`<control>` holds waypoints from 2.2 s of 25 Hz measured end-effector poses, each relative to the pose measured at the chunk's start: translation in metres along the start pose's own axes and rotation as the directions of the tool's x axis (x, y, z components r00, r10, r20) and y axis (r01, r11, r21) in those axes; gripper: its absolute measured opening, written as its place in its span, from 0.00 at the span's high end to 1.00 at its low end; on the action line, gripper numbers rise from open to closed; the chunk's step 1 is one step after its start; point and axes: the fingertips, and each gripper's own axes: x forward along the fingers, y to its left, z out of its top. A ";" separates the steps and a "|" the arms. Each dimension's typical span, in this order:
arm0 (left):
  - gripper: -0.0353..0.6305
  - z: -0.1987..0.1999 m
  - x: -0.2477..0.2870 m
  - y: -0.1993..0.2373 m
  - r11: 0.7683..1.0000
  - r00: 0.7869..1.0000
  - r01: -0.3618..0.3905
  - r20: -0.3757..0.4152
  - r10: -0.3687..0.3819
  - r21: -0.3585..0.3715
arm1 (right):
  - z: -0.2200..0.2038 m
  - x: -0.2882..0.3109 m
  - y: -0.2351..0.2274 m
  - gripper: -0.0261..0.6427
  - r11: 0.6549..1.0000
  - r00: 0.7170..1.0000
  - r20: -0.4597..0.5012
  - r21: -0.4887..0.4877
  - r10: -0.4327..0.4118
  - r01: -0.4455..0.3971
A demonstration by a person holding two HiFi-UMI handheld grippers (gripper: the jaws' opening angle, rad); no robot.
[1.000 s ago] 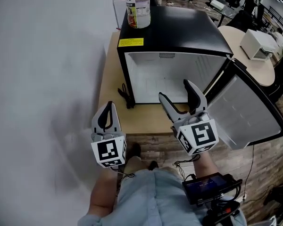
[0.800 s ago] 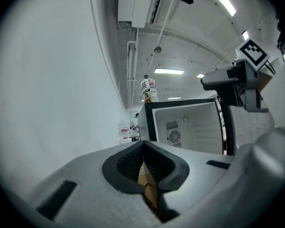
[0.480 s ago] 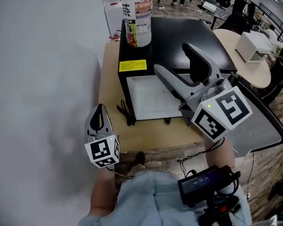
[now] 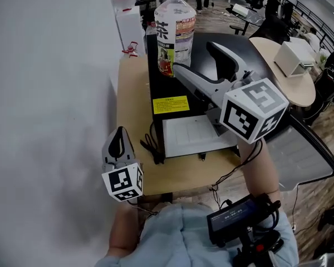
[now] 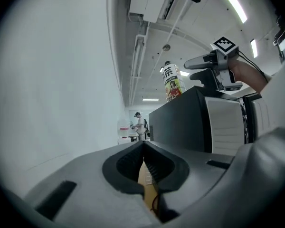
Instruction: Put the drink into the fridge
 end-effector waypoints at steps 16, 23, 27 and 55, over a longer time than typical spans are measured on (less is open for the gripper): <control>0.93 -0.033 0.053 0.015 0.996 0.998 0.046 -0.033 -0.049 -0.070 | -0.025 0.086 -0.013 0.23 0.996 0.988 -0.130 0.047 0.085 -0.079; 0.93 -0.035 0.054 0.024 0.997 0.999 0.038 -0.036 -0.041 -0.067 | -0.032 0.095 -0.024 0.36 0.996 0.987 -0.151 0.078 0.060 -0.049; 0.93 -0.032 0.053 0.023 0.997 0.998 0.049 -0.032 -0.051 -0.059 | -0.025 0.087 -0.028 0.37 0.998 0.990 -0.132 0.057 0.040 -0.033; 0.93 -0.007 -0.023 -0.089 0.986 0.985 0.169 -0.028 -0.168 0.008 | 0.009 -0.099 -0.011 0.38 0.998 0.999 -0.052 0.056 -0.007 0.010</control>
